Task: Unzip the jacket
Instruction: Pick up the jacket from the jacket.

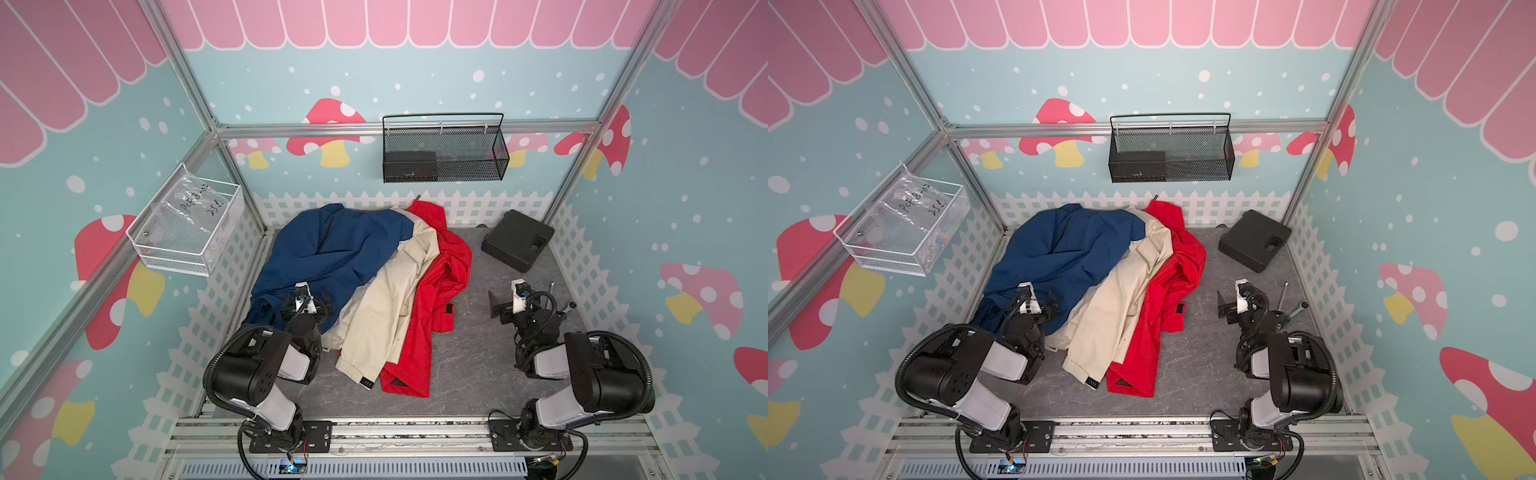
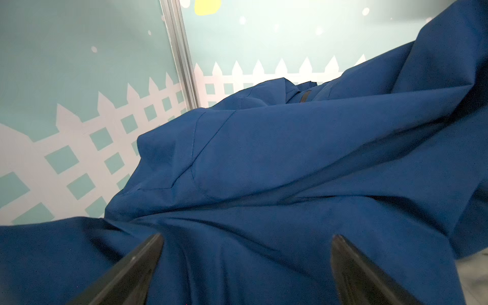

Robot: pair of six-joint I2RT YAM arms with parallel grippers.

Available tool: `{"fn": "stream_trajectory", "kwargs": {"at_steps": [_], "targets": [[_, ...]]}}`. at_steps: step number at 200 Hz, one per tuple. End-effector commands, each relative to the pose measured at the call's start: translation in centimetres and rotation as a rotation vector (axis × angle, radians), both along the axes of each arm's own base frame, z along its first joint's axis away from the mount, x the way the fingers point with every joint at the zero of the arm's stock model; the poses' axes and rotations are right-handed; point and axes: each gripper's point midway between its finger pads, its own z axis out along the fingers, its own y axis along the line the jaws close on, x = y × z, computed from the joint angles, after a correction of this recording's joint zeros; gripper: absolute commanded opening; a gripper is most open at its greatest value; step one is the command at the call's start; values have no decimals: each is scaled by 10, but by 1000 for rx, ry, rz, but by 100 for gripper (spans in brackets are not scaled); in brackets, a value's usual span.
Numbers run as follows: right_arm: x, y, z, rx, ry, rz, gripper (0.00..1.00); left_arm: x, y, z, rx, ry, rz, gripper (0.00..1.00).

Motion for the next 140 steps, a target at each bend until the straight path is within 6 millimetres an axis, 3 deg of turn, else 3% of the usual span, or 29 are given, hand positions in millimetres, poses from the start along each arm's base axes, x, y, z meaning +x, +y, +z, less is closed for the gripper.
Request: {"fn": "stream_trajectory", "kwargs": {"at_steps": [1, 140], "targets": [[-1, 3, 7, -20, -38, 10, 100, 6, -3, 12, 1, -34, -19, 99], [-1, 0, 8, -15, -40, -8, 100, 8, 0, 12, -5, -26, -8, 99]]}}
